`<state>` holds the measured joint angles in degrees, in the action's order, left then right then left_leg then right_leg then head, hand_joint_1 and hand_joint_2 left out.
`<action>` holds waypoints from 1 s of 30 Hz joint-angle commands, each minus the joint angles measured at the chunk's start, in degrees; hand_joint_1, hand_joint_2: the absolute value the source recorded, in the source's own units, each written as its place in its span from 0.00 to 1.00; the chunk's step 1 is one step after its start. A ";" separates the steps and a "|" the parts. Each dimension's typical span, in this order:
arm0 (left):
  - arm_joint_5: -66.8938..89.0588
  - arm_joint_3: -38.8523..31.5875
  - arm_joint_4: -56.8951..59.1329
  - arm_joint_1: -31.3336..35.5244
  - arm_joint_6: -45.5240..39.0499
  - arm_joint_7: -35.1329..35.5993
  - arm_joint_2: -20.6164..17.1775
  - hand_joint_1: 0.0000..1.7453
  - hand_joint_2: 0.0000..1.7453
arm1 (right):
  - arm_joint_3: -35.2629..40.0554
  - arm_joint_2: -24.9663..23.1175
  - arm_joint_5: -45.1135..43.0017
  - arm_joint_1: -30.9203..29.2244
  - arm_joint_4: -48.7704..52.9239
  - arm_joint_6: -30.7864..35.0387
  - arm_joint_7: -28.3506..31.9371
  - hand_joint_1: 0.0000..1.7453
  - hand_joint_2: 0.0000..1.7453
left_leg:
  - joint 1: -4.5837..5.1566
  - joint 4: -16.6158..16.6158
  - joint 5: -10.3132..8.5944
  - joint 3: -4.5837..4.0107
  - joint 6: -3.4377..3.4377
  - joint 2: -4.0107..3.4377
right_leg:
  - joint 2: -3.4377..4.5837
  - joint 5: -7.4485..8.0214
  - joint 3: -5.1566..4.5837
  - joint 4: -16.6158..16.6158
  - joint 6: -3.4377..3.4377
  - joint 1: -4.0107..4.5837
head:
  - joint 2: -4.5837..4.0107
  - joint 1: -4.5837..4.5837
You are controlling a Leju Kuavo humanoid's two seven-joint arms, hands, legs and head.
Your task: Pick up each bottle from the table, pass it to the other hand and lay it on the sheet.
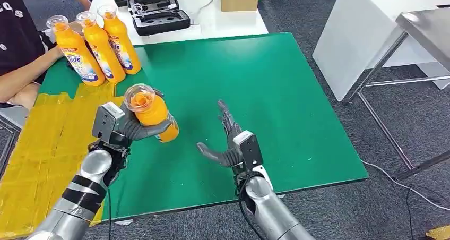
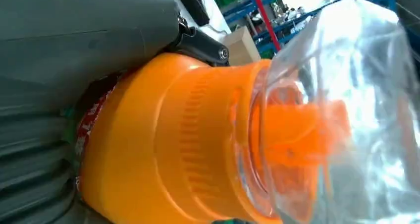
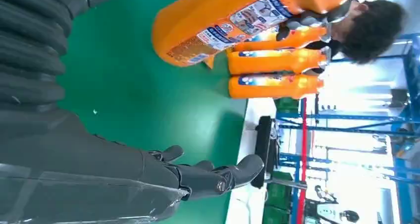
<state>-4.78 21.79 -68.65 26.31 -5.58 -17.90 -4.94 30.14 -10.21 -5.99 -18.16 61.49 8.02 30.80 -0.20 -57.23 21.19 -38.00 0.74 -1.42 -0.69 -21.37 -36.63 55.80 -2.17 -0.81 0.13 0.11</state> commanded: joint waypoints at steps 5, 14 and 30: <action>48.88 -2.50 26.94 18.12 -15.32 7.67 -6.59 1.00 1.00 | -14.12 5.27 9.78 6.88 25.05 5.69 -5.13 0.00 1.00 | -0.05 -0.08 0.06 0.09 -0.06 0.26 | -0.14 -0.12 0.12 0.10 0.10 0.04 | 0.00 0.02; 82.14 8.98 50.24 21.20 -13.65 29.52 -6.72 1.00 1.00 | -16.64 4.47 10.43 8.31 25.81 3.26 -7.34 0.00 1.00 | -0.02 0.03 0.16 0.45 -0.08 0.05 | 0.07 -0.14 0.39 0.00 0.13 0.00 | 0.00 0.02; 74.68 -0.37 51.02 15.55 -9.94 25.30 -4.66 1.00 1.00 | -16.25 4.30 11.43 9.10 25.15 2.92 -8.49 0.00 1.00 | -0.06 -0.01 0.22 0.36 -0.09 0.05 | 0.10 -0.17 0.32 0.01 0.16 0.03 | 0.00 -0.02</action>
<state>73.62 27.06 -23.06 43.78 -16.99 9.84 -11.72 14.38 -6.47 5.09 -8.67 88.04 11.30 23.21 -0.21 -57.23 21.16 -38.14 0.70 -1.46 -0.66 -21.32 -36.77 55.81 -2.09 -0.80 0.13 0.09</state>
